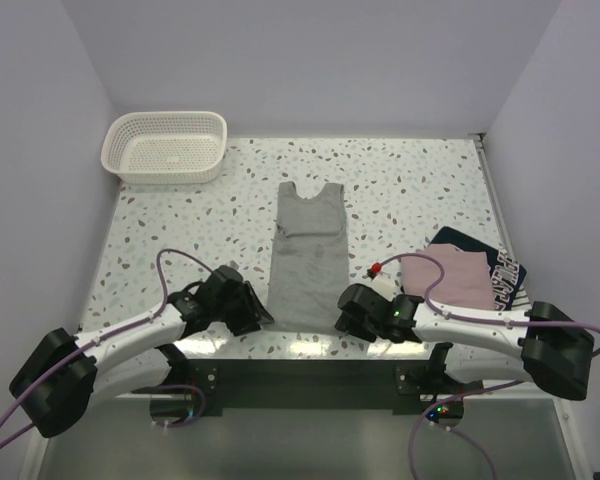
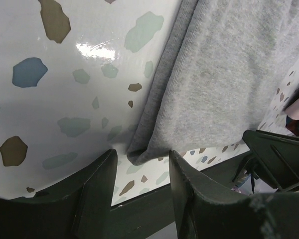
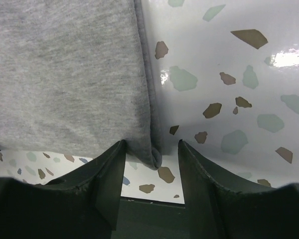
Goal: Fold and stack the tank tops
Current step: Fold the tank top
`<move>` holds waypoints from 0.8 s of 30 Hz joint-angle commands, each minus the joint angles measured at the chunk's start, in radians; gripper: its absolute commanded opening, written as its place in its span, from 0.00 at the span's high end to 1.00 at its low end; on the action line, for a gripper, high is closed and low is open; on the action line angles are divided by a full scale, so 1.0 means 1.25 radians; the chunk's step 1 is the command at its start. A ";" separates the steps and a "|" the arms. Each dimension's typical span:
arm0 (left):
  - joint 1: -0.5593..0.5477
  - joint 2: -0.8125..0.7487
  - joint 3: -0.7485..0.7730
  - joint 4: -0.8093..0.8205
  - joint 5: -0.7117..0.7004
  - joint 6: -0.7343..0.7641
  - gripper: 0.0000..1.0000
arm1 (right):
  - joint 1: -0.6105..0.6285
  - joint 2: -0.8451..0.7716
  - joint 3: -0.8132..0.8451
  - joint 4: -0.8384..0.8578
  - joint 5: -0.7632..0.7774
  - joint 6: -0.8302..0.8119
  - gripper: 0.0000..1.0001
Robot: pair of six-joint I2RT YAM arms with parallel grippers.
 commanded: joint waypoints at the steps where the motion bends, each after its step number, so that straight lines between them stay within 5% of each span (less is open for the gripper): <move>1: -0.004 0.023 0.010 -0.023 -0.034 0.003 0.50 | -0.002 0.024 0.012 0.022 -0.010 -0.002 0.50; 16: -0.070 0.093 0.013 -0.049 -0.077 -0.013 0.57 | 0.003 0.031 -0.034 0.034 -0.029 -0.025 0.63; 24: -0.071 0.099 0.022 -0.032 -0.114 0.015 0.76 | 0.003 0.035 -0.021 0.021 -0.021 -0.053 0.76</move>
